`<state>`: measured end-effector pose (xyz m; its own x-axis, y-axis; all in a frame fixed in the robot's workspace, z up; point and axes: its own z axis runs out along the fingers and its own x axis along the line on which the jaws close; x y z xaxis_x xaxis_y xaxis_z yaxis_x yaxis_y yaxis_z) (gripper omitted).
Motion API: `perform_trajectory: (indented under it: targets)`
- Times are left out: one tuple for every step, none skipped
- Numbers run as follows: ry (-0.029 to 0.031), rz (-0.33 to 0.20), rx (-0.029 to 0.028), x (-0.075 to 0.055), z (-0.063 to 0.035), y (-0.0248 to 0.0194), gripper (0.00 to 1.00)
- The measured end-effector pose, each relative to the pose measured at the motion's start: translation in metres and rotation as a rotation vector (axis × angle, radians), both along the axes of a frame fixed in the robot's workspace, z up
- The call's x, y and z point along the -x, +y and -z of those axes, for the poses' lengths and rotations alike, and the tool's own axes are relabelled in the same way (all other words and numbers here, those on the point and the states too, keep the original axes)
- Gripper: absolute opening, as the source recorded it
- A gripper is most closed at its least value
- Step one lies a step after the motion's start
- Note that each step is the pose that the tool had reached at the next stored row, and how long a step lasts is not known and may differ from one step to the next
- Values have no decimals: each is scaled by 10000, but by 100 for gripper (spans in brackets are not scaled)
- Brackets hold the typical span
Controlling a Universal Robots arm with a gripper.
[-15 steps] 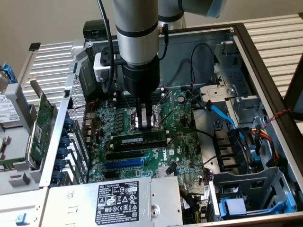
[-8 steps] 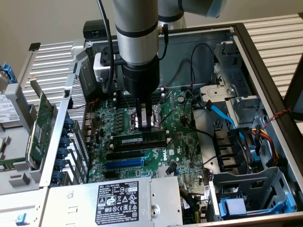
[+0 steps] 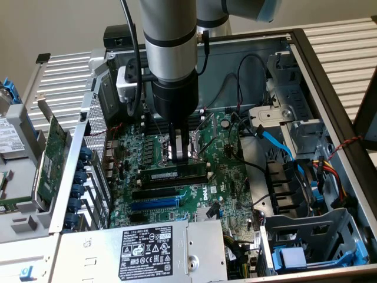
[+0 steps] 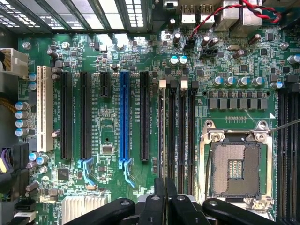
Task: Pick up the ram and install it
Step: 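Pick up the ram and move it above insertion slot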
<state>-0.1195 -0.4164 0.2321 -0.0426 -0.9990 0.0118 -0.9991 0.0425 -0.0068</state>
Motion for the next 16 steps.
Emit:
perform_trajectory:
  targets:
    - [-1,0,-1,0,3,0,12]
    - [0,0,0,0,6,0,12]
    - [1,0,1,0,7,0,12]
    - [1,0,2,1,8,0,12]
    - [2,-1,2,1,9,0,12]
    - [1,-1,1,1,10,0,12]
    - [0,-1,0,2,12,0,12]
    - [0,-1,0,2,14,0,12]
    - [-1,-1,-1,2,17,0,12]
    - [0,-1,0,3,19,1,12]
    - [0,-1,0,3,22,1,12]
    - [0,-2,0,4,25,1,12]
    - [-1,-2,0,3,28,1,12]
    - [0,-2,0,4,31,1,12]
    - [0,-1,1,4,34,1,12]
    - [2,-1,1,4,35,1,13]
